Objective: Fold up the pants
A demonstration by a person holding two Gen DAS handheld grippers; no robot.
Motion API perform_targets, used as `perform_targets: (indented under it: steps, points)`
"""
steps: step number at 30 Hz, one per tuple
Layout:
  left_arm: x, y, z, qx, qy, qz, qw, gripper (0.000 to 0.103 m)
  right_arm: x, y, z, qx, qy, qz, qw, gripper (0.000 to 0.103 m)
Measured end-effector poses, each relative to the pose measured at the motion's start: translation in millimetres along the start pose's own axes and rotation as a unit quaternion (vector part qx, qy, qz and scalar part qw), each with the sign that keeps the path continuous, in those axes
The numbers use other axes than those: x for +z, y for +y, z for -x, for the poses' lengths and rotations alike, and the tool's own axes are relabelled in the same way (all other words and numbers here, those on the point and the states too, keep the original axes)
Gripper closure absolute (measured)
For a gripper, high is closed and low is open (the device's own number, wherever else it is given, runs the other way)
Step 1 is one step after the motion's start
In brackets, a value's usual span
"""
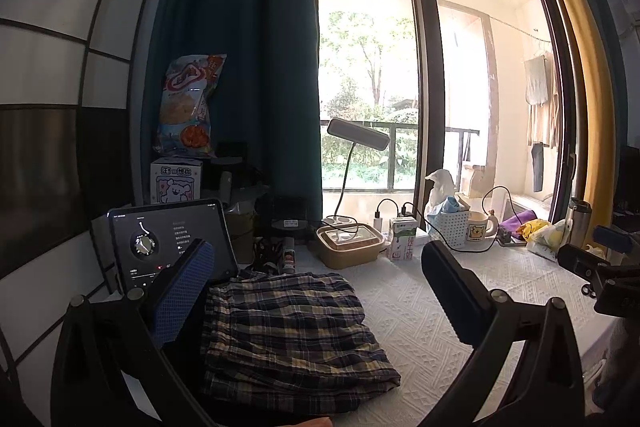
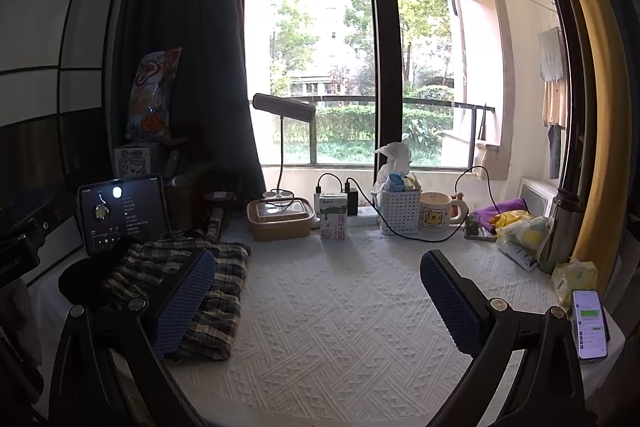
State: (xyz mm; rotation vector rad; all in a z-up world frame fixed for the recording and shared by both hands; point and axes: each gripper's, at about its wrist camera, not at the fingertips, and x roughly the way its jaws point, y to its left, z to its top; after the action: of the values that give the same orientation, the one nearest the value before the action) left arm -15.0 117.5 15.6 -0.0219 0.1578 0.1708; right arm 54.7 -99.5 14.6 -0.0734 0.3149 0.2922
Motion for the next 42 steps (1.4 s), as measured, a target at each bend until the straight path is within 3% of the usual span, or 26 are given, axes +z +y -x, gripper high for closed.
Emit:
perform_targets:
  steps: [42]
  points:
    - [2.1, -3.5, -3.9, -0.009, 0.006, -0.013, 0.9999, 0.001, -0.9, -0.3, 2.5, -0.003, 0.001, -0.002, 1.000, 0.000]
